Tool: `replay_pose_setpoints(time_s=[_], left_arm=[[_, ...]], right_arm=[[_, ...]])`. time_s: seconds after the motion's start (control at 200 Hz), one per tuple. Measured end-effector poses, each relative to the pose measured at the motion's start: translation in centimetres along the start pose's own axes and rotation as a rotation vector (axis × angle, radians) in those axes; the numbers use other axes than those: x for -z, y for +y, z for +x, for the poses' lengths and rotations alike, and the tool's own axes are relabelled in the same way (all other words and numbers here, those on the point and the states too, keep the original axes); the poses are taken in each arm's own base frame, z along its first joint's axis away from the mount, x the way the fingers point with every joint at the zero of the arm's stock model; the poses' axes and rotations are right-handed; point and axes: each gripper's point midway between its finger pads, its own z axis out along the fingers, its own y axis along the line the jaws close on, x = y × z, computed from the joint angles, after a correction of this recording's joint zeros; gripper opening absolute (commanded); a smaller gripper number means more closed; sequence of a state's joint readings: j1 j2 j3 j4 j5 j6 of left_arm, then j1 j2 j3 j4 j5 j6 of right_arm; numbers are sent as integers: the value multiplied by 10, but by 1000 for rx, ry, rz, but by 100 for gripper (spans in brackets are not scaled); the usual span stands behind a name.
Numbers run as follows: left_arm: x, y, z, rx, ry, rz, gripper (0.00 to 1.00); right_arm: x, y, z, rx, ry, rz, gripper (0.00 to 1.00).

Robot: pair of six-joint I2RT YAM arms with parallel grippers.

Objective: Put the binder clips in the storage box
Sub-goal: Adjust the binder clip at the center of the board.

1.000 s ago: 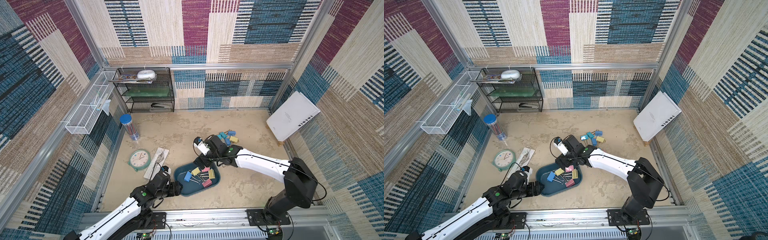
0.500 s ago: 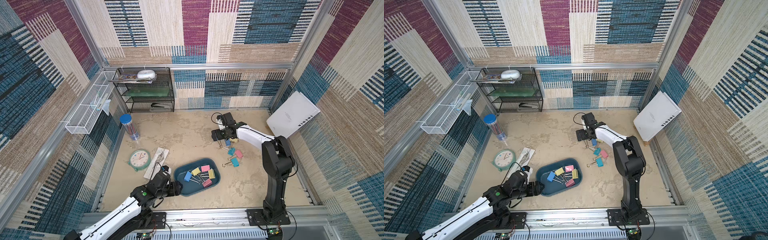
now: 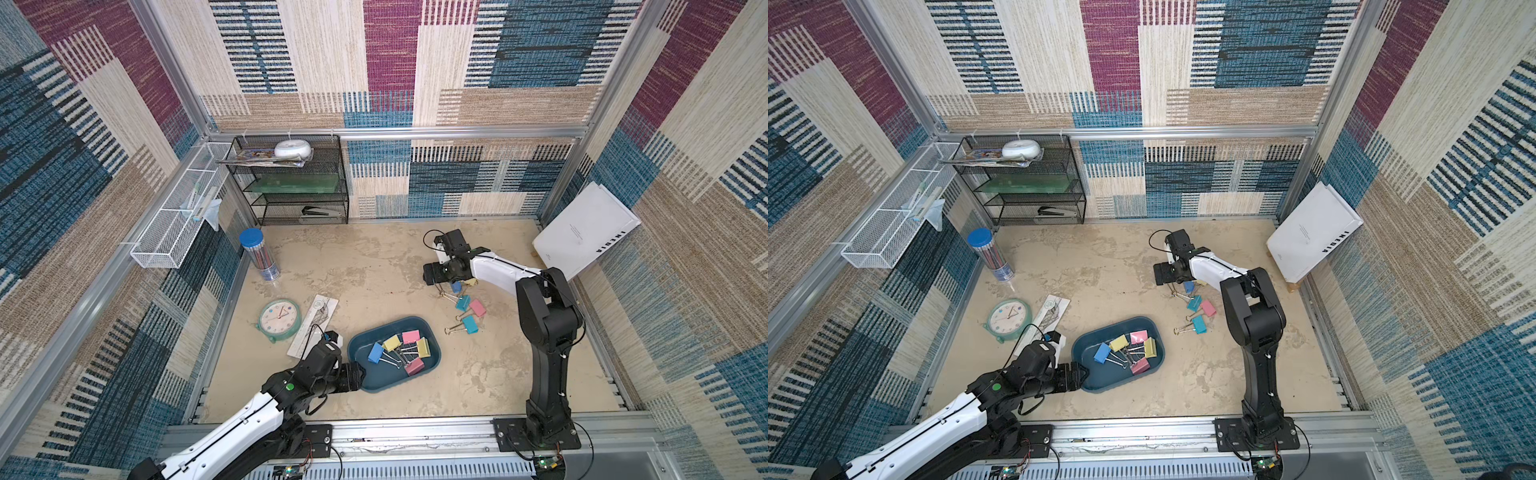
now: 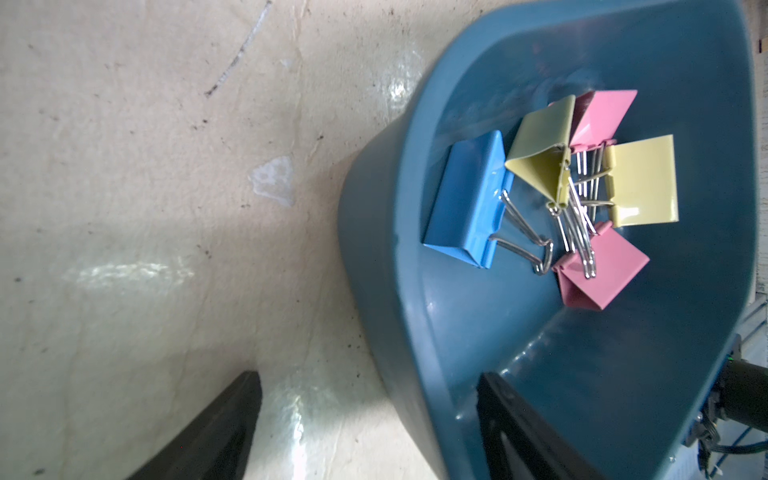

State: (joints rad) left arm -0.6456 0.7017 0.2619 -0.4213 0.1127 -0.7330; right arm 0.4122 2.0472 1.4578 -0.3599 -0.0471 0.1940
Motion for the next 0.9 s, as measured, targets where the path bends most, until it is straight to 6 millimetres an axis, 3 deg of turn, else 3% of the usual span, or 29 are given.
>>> replay_pose_setpoints(time_s=[0.155, 0.285, 0.411, 0.536, 0.736, 0.902], left_arm=[[0, 0, 0, 0, 0, -1, 85], [0, 0, 0, 2, 0, -1, 85], [0, 0, 0, 2, 2, 1, 85], [0, 0, 0, 2, 0, 3, 85], [0, -1, 0, 2, -1, 7, 85], [0, -1, 0, 2, -1, 7, 85]], right_arm=[[12, 4, -2, -7, -15, -13, 94], [36, 15, -22, 10, -72, -46, 94], [39, 20, -29, 22, -83, -63, 93], [33, 24, -17, 27, -39, -80, 92], [39, 42, 8, 11, -2, -139, 92], [28, 39, 30, -20, 42, -136, 92]])
